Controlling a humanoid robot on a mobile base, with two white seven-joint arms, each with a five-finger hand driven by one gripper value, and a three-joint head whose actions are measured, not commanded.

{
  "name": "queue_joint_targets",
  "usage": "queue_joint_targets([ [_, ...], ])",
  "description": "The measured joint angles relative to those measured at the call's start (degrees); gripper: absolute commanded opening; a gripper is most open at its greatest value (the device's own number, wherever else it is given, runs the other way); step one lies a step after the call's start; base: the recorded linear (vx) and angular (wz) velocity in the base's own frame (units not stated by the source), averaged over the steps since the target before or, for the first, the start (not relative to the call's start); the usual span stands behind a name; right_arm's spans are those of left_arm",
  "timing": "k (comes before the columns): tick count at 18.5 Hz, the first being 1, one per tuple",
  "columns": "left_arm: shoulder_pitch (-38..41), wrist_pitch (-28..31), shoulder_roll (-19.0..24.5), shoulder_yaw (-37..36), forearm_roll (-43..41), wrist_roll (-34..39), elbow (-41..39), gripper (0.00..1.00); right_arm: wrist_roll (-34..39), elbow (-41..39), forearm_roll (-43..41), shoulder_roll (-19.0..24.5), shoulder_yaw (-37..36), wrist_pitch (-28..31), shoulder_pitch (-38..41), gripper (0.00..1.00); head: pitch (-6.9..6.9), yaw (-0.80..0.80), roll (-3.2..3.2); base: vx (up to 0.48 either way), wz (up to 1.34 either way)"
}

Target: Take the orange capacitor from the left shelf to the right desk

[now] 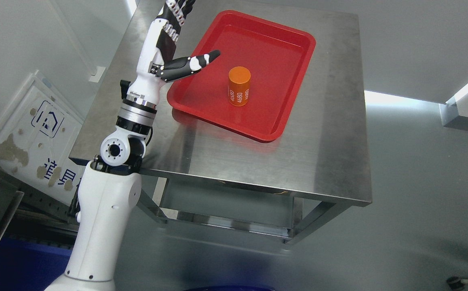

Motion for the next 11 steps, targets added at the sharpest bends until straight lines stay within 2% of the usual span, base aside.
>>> queue_joint_targets([
  [4, 5.7, 0.2, 0.3, 4.2, 0.0, 0.0, -2.7, 1.0, 0.3, 0.0, 0.0, 0.0, 0.0, 0.0, 0.0, 1.0, 0.0, 0.0, 0.0, 0.0, 0.0],
  [11, 9.8, 2.7, 0.9, 9.4, 0.1, 0.2, -5.4, 1.0, 0.0, 0.0, 0.0, 0.0, 0.0, 0.0, 0.0, 1.0, 0.0, 0.0, 0.0, 0.0, 0.0],
])
